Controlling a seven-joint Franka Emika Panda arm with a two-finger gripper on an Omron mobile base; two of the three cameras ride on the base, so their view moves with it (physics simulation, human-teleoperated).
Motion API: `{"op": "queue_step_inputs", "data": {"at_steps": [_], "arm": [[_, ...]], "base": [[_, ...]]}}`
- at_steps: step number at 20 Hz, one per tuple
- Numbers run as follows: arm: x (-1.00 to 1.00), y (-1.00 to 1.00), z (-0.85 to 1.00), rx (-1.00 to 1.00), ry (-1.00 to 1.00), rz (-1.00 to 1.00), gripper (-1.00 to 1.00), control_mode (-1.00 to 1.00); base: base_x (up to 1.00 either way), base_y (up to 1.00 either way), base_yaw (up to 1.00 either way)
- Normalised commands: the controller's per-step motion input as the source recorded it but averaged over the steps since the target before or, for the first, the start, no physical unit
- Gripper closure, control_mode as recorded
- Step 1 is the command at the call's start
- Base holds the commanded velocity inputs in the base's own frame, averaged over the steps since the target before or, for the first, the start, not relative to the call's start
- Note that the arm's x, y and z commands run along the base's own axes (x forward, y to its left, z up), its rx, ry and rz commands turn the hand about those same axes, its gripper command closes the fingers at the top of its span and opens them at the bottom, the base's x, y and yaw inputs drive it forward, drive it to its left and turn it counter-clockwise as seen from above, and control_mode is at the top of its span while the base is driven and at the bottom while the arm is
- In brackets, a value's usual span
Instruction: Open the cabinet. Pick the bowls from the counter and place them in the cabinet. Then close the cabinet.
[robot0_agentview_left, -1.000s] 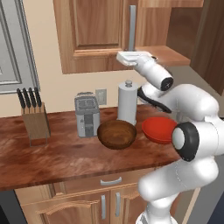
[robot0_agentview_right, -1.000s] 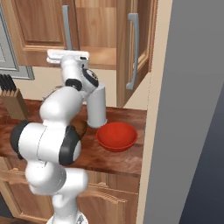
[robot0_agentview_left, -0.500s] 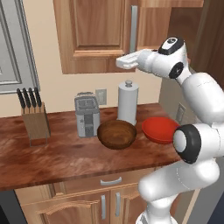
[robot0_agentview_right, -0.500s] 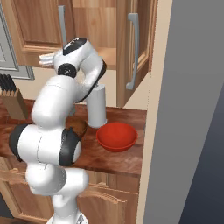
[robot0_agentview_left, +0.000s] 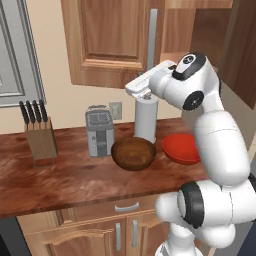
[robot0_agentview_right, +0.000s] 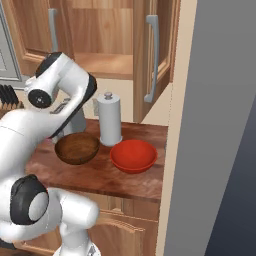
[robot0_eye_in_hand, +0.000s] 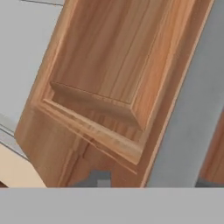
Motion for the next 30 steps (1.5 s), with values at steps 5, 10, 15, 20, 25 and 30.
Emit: {"op": "queue_step_inputs", "data": {"at_steps": [5,10,15,20,25,30], "arm": [[-1.0,1.0,0.07,-0.04,-0.1,-0.05,1.0,-1.0],[-1.0,1.0,0.16,0.0,-0.05,-0.04,1.0,-1.0],[-0.98,1.0,0.2,0.0,0.0,-0.03,1.0,-1.0],[-0.85,1.0,0.1,0.01,0.0,-0.04,1.0,-1.0],[-0.92,1.0,0.0,0.1,0.0,-0.02,1.0,-1.0],[-1.0,1.0,0.0,0.17,0.0,0.0,1.0,-1.0]], "base": [[0.0,0.0,0.0],[0.0,0.0,0.0],[0.0,0.0,0.0],[0.0,0.0,0.0],[0.0,0.0,0.0],[0.0,0.0,0.0]]}}
